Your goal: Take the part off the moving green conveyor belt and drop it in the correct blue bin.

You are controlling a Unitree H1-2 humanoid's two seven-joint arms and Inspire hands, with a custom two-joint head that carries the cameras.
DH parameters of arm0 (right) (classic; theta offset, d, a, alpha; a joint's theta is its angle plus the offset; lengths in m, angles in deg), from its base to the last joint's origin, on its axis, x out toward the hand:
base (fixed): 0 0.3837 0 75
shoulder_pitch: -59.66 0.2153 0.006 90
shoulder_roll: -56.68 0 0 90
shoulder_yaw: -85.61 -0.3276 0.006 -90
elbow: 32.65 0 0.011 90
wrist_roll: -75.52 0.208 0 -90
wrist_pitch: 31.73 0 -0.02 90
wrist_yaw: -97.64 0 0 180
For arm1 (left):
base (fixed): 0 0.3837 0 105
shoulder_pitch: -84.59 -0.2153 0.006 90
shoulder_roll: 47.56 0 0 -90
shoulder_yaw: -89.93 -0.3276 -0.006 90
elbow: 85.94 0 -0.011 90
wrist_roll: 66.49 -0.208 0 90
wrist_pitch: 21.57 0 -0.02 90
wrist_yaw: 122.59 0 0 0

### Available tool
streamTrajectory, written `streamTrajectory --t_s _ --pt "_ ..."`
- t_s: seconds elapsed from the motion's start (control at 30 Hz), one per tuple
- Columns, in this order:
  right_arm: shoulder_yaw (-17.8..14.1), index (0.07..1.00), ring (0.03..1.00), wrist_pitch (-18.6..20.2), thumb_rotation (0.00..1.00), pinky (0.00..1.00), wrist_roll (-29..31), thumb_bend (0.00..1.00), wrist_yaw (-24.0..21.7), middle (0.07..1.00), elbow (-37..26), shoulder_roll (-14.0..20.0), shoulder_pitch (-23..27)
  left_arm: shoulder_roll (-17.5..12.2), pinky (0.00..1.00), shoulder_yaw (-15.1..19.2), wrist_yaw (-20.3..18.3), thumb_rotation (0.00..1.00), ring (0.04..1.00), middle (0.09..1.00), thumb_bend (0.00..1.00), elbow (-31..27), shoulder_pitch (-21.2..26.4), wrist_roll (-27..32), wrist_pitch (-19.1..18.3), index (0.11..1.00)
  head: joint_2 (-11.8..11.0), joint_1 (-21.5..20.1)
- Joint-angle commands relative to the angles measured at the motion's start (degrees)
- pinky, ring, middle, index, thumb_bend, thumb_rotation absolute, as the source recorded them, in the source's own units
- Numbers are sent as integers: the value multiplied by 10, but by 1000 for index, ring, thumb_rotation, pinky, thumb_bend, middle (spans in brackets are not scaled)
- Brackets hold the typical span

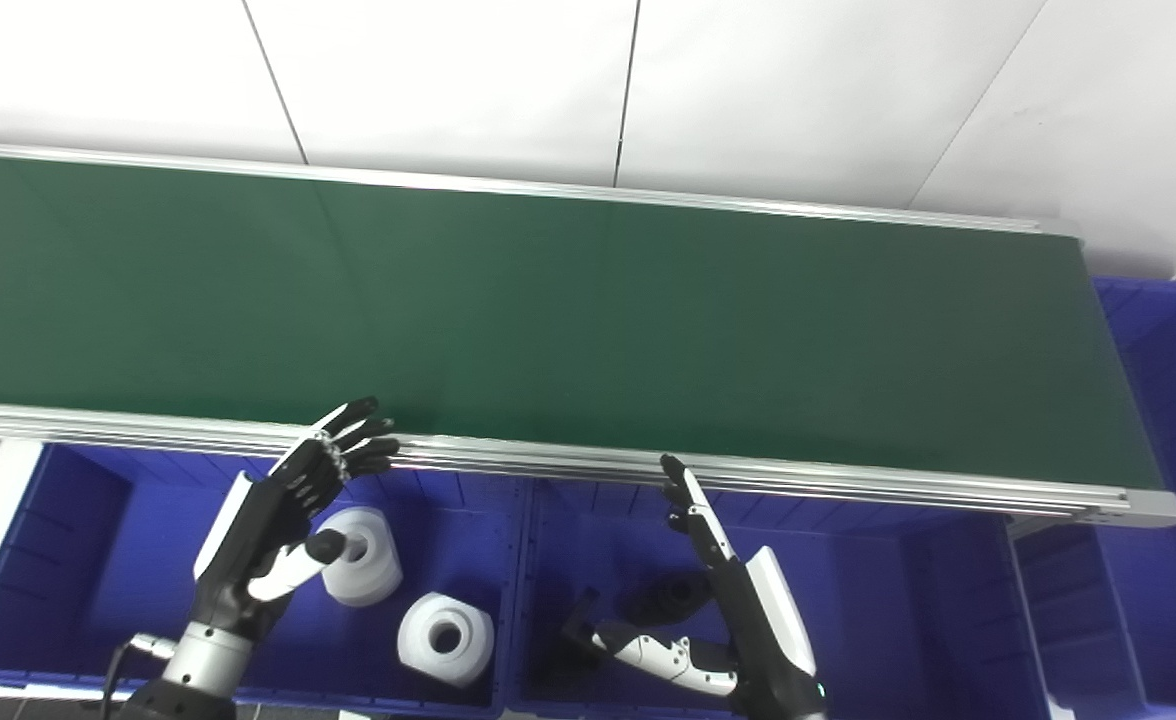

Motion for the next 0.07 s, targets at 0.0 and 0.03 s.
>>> streamTrajectory --t_s 0.0,0.03 --pt "4 1000 944 -3 601 875 -4 770 4 983 -10 -7 1 10 725 15 -23 711 764 811 865 -8 7 10 19 847 -1 2" --pt "4 1000 942 -2 601 874 -6 768 4 981 -10 -8 2 14 726 21 -30 704 761 808 859 -7 9 9 19 843 -2 3"
